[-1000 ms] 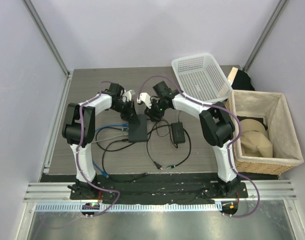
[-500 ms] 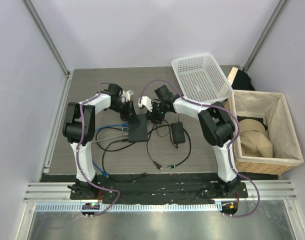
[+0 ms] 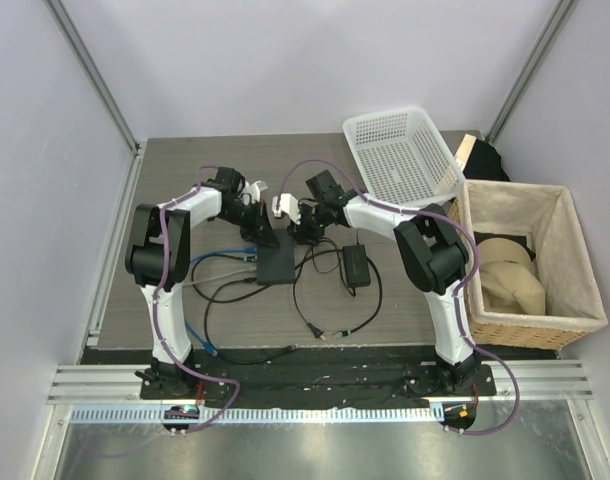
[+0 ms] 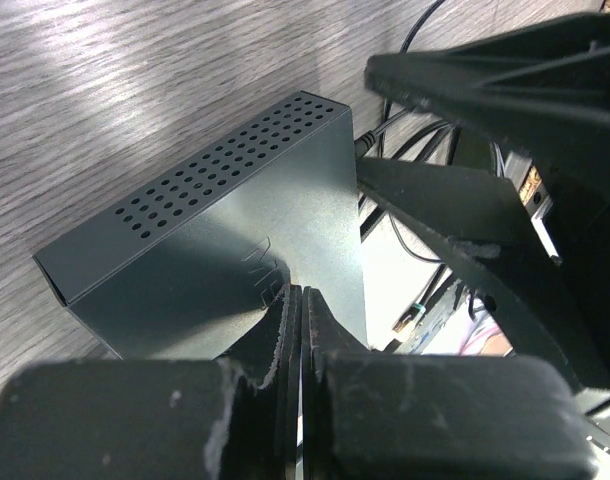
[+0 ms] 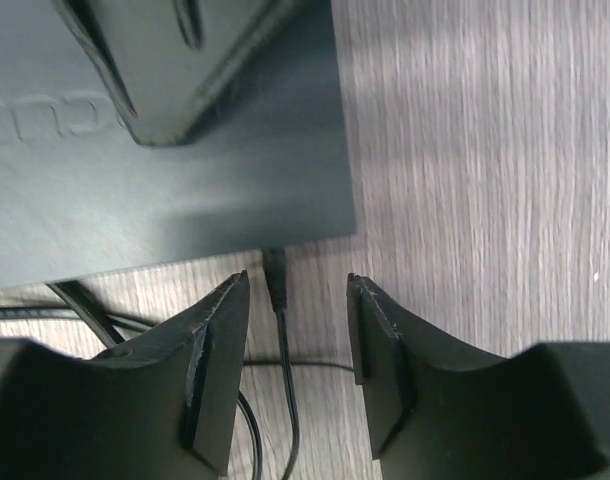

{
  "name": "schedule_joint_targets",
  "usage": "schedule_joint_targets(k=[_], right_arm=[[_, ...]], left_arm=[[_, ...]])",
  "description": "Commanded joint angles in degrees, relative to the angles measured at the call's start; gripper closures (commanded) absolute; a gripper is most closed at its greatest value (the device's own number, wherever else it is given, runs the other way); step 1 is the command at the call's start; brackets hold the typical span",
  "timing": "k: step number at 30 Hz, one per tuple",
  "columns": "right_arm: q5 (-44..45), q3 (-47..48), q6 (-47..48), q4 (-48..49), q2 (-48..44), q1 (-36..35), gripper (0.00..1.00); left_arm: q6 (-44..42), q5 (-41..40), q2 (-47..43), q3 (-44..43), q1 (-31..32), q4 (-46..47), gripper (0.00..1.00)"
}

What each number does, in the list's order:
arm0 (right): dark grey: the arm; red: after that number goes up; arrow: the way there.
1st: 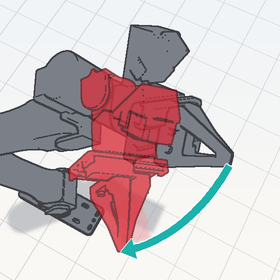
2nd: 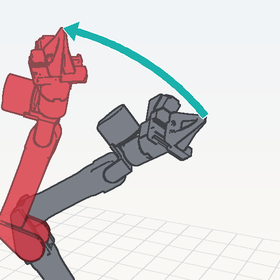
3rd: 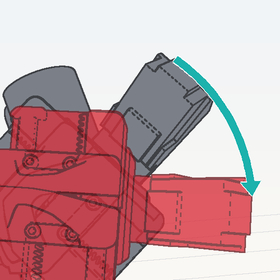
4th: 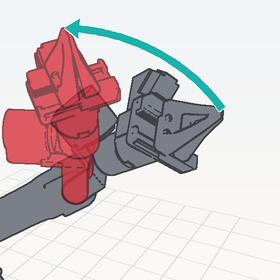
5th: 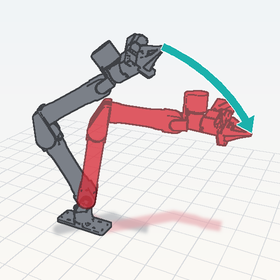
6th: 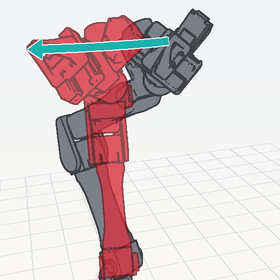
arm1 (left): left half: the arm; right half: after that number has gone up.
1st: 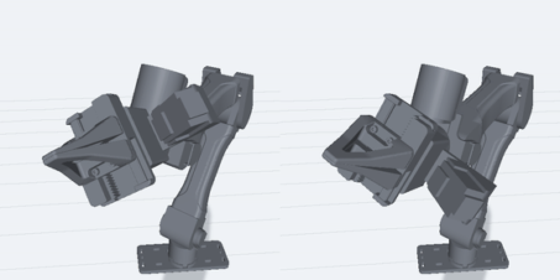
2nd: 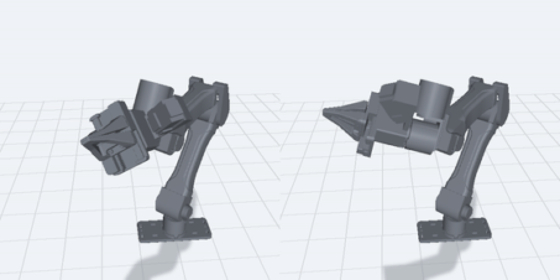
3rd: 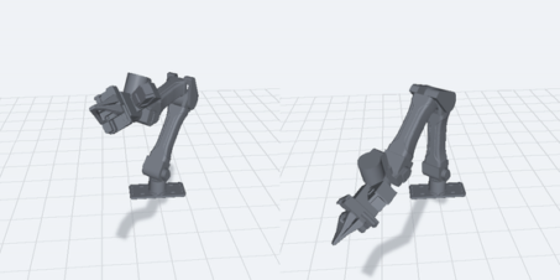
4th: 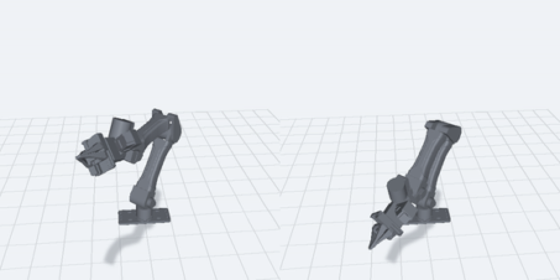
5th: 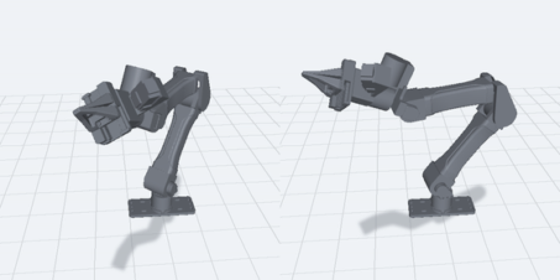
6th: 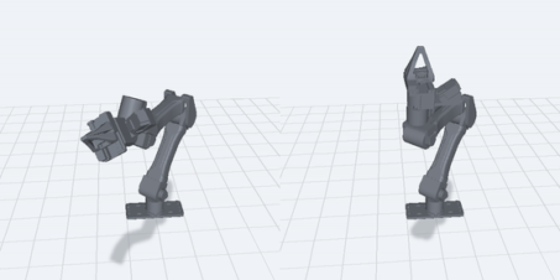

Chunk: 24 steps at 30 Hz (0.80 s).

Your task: Pull the plug from the switch port

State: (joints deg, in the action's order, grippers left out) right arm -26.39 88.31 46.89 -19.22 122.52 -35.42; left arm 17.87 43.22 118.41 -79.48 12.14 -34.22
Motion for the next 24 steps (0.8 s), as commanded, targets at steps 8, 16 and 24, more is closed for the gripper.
schedule_joint_targets(k=[8, 16, 24], right_arm=[[-3.05, 4.67, 1.18, -1.60, 2.55, -1.23, 0.60], [-3.31, 5.11, 2.59, -4.15, 3.25, -1.23, 0.76], [-4.90, 9.76, 4.70, -12.06, 5.62, -1.14, 0.85]], left_arm=[[-4.42, -16.94, 6.22, 3.98, 0.60, -2.96, 1.00], [-4.42, -16.86, 6.31, 3.98, 0.60, -2.70, 1.00], [-4.51, -16.85, 7.01, 3.81, 0.60, -2.61, 1.00]])
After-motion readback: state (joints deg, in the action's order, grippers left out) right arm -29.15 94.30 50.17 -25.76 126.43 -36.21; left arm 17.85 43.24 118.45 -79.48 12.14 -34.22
